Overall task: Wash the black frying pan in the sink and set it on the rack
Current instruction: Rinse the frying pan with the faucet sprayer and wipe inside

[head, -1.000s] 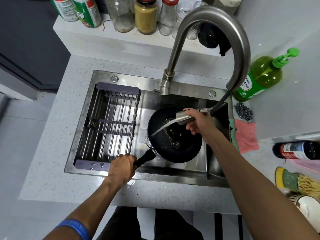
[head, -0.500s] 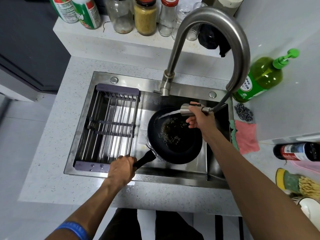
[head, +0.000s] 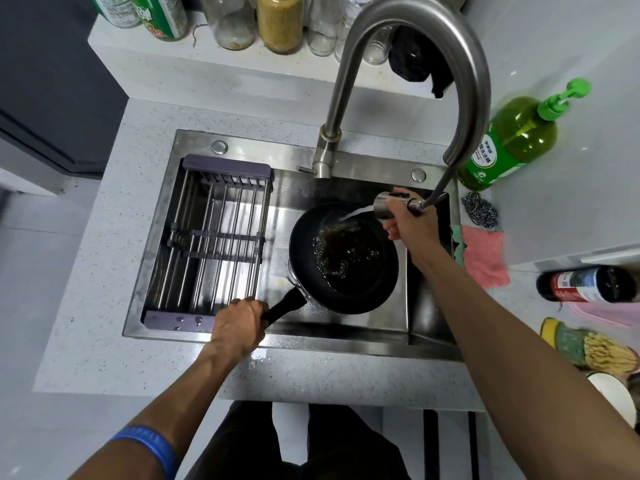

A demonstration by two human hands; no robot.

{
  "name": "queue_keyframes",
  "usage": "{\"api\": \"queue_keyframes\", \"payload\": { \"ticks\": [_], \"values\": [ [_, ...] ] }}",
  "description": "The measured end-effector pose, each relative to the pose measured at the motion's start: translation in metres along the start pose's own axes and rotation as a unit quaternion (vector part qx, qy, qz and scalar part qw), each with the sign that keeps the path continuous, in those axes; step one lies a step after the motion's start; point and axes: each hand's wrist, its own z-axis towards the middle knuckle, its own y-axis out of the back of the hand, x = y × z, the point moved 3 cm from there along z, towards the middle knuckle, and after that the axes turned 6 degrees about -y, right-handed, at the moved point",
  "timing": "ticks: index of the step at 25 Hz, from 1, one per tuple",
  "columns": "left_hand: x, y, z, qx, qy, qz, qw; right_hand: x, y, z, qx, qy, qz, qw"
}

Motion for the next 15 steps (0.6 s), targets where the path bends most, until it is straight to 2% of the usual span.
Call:
{"api": "queue_keyframes", "payload": {
  "ticks": [6, 12, 15],
  "values": [
    [0.002, -0.002, 0.001, 0.0, 0.0, -0.001, 1.0, 0.005, 0.019, 0.001, -0.027, 0.047, -0.123, 0.991],
    [0.0, 0.001, 0.0, 0.002, -0.004, 0.014, 1.0, 0.009, 0.047, 0.0, -0.067, 0.072, -0.356, 0.929],
    [0.0, 0.0, 0.0, 0.007, -0.003, 0.011, 1.0, 0.008, 0.051, -0.003, -0.081, 0.07, -0.4, 0.91]
  ]
}}
